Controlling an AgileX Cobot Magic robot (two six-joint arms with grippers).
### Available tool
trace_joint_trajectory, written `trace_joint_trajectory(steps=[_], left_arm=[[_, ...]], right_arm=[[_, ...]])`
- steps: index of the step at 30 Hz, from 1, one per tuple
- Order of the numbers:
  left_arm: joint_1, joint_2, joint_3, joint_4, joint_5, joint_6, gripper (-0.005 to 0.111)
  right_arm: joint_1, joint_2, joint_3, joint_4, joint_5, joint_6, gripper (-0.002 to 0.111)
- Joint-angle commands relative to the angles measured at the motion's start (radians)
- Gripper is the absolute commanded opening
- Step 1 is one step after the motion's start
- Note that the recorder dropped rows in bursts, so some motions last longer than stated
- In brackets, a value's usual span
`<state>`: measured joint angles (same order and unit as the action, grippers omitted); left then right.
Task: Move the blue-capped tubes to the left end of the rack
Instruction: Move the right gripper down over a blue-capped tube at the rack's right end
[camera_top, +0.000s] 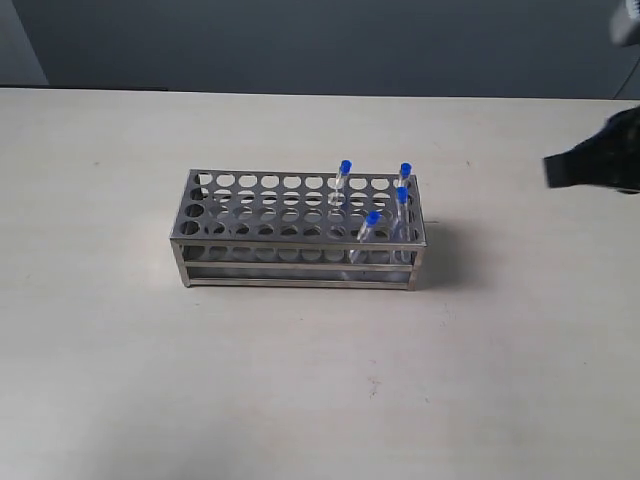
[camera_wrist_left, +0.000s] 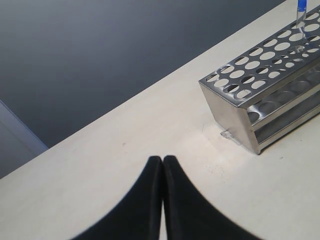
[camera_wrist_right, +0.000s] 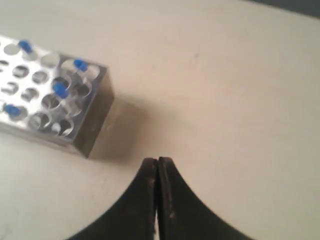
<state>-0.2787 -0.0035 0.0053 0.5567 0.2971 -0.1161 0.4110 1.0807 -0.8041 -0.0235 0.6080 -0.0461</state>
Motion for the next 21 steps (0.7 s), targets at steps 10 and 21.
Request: trace_joint_trajectory(steps=[10,21], left_arm=[[-0.004,0.003,-0.005,0.0,-0.004,-0.005,0.001],[-0.004,0.003,-0.005,0.0,-0.004,-0.005,0.001]], right_arm=[[0.139,0.256,-0.146,0.062,-0.094,-0.022,0.016],[0.187,0.338,-0.149,0.089,-0.071,-0.081,0.034]])
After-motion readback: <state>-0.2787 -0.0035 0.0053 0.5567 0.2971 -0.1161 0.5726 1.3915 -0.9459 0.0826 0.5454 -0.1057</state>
